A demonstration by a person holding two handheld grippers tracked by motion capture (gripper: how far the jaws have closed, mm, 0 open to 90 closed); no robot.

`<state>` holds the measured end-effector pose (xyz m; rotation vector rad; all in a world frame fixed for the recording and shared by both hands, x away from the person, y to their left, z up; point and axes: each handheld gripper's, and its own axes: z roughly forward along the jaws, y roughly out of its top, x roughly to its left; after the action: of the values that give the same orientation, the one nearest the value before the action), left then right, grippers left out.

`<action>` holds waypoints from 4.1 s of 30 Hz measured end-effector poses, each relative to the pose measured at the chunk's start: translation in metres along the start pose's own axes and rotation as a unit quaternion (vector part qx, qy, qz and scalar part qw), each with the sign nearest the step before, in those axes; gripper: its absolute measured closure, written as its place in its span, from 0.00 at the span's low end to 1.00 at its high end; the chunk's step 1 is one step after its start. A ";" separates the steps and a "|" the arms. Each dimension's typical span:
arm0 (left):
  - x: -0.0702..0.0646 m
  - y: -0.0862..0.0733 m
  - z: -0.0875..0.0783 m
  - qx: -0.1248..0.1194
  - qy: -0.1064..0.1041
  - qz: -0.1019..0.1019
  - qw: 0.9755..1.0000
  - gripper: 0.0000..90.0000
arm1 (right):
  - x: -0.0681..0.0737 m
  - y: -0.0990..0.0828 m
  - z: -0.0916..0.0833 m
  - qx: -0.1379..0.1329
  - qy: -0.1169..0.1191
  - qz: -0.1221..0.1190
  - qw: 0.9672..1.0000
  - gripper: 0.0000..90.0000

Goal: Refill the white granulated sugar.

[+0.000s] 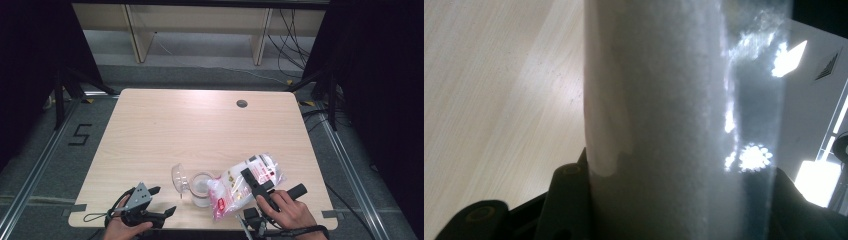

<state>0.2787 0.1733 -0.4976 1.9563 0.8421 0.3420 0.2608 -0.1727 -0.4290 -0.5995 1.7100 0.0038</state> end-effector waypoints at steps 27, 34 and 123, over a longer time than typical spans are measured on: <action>0.000 0.000 -0.001 0.002 0.001 0.003 1.000 0.17 | 0.004 -0.002 0.002 -0.006 0.004 0.003 1.000 0.68; 0.000 0.000 -0.001 0.002 0.000 0.003 1.000 0.17 | 0.005 -0.002 0.003 -0.007 0.001 0.001 1.000 0.68; 0.001 0.001 -0.001 0.001 -0.005 0.020 1.000 0.17 | 0.006 0.000 0.008 0.017 -0.016 -0.073 0.997 0.71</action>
<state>0.2795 0.1743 -0.4961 1.9776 0.7991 0.3550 0.2679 -0.1725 -0.4360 -0.6946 1.6285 -0.1176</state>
